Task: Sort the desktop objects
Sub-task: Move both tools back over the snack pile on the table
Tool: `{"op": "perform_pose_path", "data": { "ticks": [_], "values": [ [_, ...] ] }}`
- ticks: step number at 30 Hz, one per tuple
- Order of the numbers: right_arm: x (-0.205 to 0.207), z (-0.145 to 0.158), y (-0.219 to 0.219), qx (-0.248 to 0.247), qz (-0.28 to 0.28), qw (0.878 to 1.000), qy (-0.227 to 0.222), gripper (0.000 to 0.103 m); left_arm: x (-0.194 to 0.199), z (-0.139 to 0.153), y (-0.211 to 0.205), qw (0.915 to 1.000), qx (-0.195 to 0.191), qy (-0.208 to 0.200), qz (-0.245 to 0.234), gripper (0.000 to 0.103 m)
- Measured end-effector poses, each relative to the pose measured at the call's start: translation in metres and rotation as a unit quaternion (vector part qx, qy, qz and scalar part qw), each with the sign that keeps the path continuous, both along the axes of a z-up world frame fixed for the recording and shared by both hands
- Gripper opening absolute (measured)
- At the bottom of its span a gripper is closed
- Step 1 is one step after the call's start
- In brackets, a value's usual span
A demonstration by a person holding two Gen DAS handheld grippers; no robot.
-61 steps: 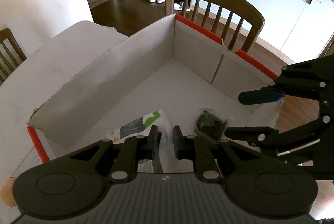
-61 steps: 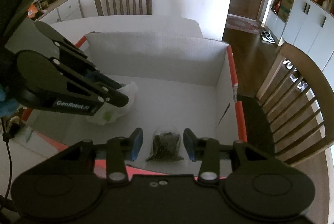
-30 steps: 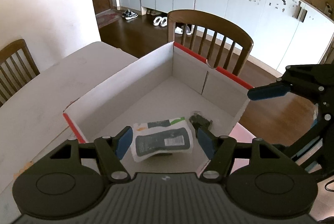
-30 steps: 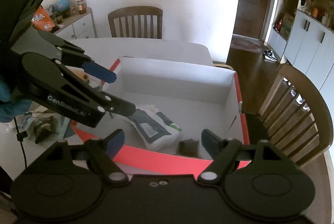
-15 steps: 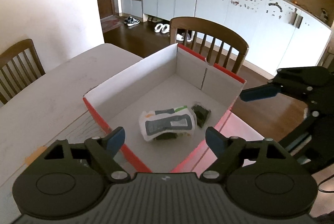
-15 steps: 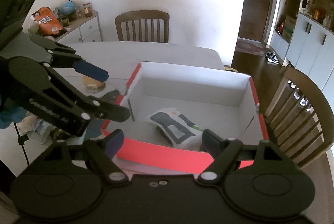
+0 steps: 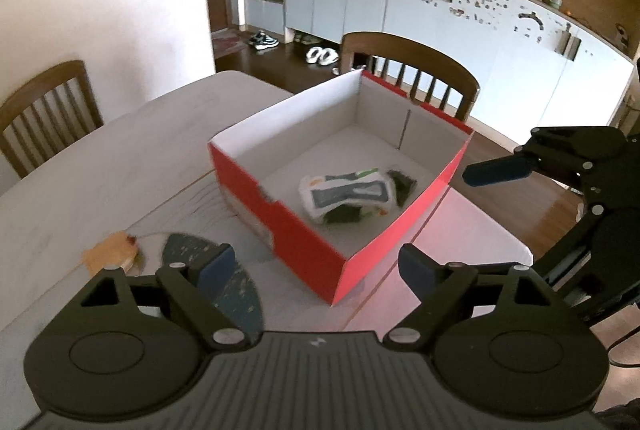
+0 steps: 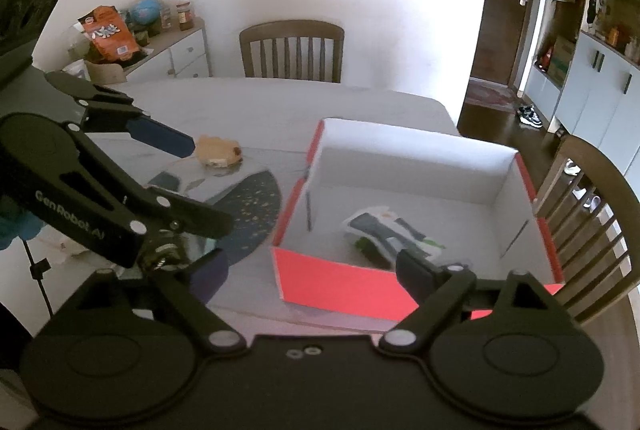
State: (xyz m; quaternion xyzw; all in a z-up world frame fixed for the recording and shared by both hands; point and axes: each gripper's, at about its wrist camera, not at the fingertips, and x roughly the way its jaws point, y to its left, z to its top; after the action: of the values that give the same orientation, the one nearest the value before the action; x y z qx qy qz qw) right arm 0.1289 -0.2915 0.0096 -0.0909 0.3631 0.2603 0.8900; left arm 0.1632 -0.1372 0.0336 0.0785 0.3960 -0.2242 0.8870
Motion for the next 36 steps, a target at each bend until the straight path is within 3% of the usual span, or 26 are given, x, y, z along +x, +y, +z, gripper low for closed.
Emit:
{"op": "perform_pose_path", "data": {
  "ticks": [7,22,36],
  "values": [
    [-0.016,0.0,0.03,0.008,0.013,1.0,-0.001,0.096,-0.021,-0.001,0.034,0.9996,-0.001,-0.003,0.029,0.089],
    [-0.036,-0.004,0.09,0.006,0.035,0.999,-0.004,0.096,-0.051,-0.01,0.113,0.9947,-0.003,-0.008,0.103,0.089],
    [-0.046,-0.026,0.124,0.009,0.053,0.998,0.011,0.096,-0.076,-0.035,0.17,0.9834,0.005,-0.003,0.181,0.089]
  ]
}}
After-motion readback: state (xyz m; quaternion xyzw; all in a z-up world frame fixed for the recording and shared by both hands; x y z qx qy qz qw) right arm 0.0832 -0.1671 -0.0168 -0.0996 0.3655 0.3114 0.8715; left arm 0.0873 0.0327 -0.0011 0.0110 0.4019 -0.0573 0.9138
